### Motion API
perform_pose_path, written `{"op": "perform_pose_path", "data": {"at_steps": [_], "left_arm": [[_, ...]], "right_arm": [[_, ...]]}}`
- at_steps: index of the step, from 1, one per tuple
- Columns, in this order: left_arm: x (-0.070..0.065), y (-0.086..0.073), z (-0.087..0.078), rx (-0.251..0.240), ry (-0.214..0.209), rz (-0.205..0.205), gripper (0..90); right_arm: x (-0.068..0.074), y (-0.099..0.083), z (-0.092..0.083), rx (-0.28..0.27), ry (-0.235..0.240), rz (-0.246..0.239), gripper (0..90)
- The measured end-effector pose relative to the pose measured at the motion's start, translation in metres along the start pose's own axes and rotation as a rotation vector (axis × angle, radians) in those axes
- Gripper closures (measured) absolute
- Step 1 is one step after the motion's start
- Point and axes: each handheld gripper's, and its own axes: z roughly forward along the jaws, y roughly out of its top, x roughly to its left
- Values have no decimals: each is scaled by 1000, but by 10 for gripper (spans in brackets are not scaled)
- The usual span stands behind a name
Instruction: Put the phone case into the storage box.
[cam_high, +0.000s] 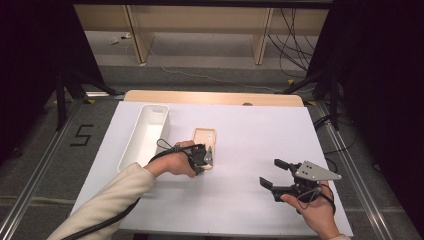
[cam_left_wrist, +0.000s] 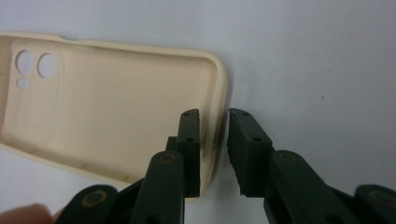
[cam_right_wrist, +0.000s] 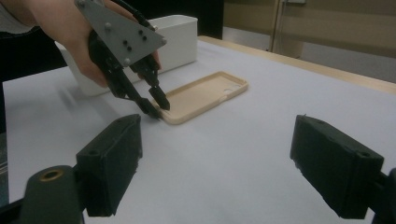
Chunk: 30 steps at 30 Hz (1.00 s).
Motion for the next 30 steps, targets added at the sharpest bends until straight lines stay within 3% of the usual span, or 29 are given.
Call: {"op": "perform_pose_path", "data": {"at_steps": [15, 20, 22, 23, 30], "left_arm": [[4, 4, 1, 23, -35, 0, 772], [5, 4, 1, 26, -41, -19, 787], [6, 4, 1, 28, -38, -16, 806], [6, 5, 1, 29, -38, -15, 808], [5, 6, 2, 35, -33, 7, 821]], "right_arm": [[-1, 0, 1, -11, 6, -20, 182], [-2, 0, 2, -16, 6, -30, 184], [0, 0, 1, 0, 14, -2, 185], [-2, 0, 2, -14, 6, -29, 185], [-1, 0, 1, -5, 10, -12, 185]]}}
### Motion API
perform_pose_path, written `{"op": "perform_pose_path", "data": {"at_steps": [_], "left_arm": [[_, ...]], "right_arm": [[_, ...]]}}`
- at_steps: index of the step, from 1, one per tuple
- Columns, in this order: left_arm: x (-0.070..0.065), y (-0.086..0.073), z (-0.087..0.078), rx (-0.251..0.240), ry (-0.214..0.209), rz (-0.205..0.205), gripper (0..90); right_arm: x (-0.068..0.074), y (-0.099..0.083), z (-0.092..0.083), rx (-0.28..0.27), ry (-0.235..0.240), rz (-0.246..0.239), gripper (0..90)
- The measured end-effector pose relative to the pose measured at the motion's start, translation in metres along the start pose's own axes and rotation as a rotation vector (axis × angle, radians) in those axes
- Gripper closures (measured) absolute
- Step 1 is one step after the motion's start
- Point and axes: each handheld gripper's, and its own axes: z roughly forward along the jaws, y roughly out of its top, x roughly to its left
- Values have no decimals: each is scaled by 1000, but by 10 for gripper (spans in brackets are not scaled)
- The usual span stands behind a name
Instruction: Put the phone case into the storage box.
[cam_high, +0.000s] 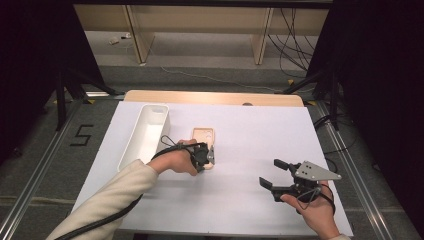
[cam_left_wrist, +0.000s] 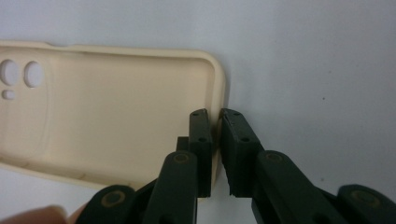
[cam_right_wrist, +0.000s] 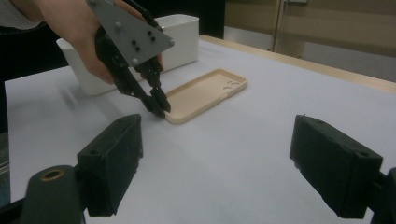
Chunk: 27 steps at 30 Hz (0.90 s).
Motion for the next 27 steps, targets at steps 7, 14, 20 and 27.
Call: {"op": "perform_pose_path", "data": {"at_steps": [7, 14, 20, 27], "left_arm": [[-1, 0, 0, 0, 4, 25, 839], [-1, 0, 0, 0, 8, 34, 843], [-2, 0, 0, 1, 12, 35, 848], [-1, -1, 0, -9, 5, 43, 853]], "right_arm": [[0, 0, 0, -7, -9, -9, 187], [1, 0, 0, 0, 5, 20, 188], [1, 0, 0, -10, 7, 19, 187], [0, -1, 0, -3, -3, 9, 189]]}}
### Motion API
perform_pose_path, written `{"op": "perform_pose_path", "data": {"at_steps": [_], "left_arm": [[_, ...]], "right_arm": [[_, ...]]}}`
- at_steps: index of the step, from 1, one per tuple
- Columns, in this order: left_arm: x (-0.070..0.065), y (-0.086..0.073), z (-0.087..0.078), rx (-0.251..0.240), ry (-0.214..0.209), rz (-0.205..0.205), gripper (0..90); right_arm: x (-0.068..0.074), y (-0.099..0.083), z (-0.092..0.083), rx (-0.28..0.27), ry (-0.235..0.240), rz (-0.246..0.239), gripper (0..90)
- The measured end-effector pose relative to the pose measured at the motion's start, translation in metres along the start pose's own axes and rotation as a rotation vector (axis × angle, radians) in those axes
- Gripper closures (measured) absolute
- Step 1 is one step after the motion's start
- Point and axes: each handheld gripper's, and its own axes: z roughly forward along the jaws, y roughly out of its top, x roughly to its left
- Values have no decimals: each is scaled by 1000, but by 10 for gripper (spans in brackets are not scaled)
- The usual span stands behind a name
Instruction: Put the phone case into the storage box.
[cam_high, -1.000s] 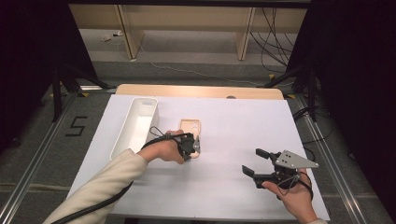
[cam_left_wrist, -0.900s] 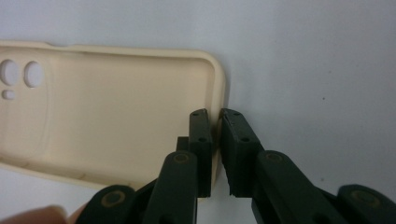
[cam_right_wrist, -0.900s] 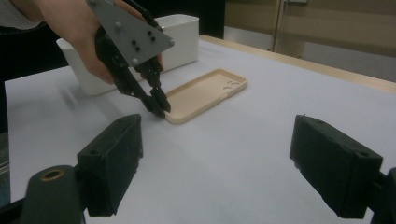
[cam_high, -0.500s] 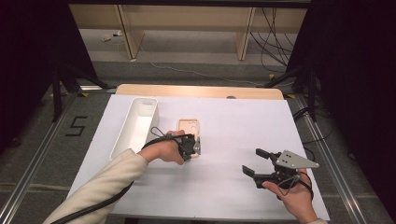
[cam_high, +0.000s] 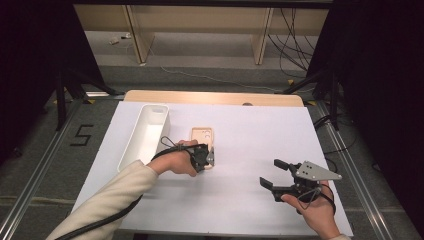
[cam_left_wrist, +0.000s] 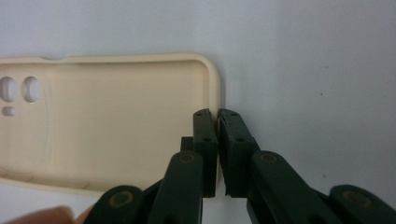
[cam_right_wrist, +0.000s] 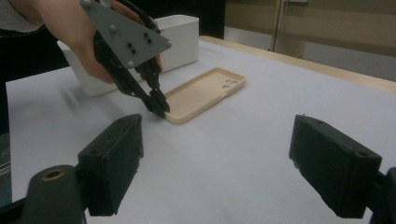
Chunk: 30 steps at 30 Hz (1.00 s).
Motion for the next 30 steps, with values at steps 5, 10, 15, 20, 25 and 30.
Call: {"op": "perform_pose_path", "data": {"at_steps": [5, 10, 15, 20, 25, 30], "left_arm": [[-1, 0, 0, 2, 6, -2, 858], [-2, 1, -1, 4, 8, 0, 865], [-4, 0, -2, 1, 20, 12, 872], [-4, 0, -6, 6, 45, 12, 873], [-6, 2, -11, 2, 84, 21, 874], [-9, 3, -14, -7, 113, 36, 875]], "right_arm": [[0, 0, -1, 4, -4, 6, 188], [0, 0, -1, 3, 0, 8, 188], [0, 0, -1, 3, 0, 8, 189], [0, 0, 0, -1, -3, 2, 189], [0, -1, 1, -13, 8, 8, 189], [-2, 0, 0, -9, -10, -19, 189]]}}
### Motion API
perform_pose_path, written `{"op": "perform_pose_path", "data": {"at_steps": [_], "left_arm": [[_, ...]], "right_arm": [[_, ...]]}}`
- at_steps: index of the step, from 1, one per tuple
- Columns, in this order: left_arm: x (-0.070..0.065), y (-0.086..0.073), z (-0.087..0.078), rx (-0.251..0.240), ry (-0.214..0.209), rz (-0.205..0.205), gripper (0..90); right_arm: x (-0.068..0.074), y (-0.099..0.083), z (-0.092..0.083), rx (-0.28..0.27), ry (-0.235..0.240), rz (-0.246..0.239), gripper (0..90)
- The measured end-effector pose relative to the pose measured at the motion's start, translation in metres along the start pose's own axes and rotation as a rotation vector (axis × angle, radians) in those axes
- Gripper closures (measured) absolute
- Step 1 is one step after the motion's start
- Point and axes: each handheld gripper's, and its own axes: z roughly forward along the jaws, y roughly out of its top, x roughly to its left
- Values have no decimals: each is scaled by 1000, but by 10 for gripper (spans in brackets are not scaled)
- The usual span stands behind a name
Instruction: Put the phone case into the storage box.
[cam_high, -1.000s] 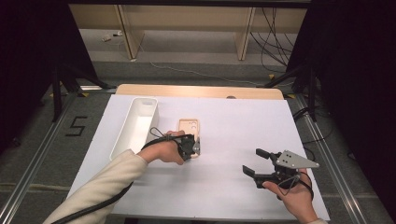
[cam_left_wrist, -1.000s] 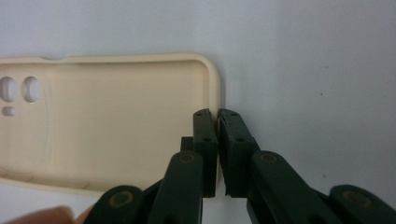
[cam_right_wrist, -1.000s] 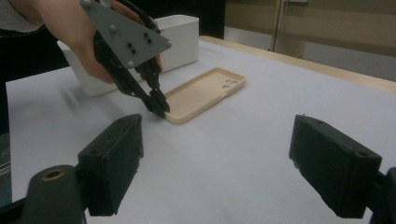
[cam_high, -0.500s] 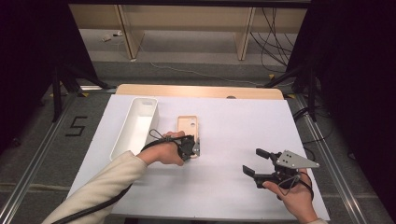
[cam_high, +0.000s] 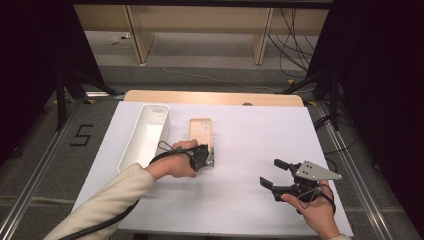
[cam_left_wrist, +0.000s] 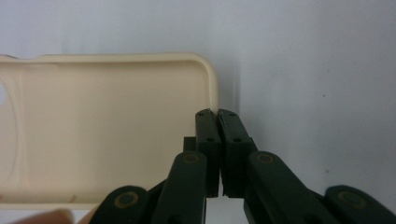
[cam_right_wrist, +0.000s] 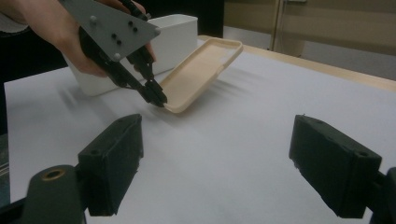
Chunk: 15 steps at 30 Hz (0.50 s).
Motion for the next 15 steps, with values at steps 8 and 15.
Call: {"op": "perform_pose_path", "data": {"at_steps": [8, 15], "left_arm": [[-5, -3, -4, -12, 60, -20, 876], [-14, -3, -9, -28, 98, -13, 876]], "right_arm": [[1, 0, 0, 11, 13, 38, 188], [1, 0, 2, 13, -3, 21, 189]]}}
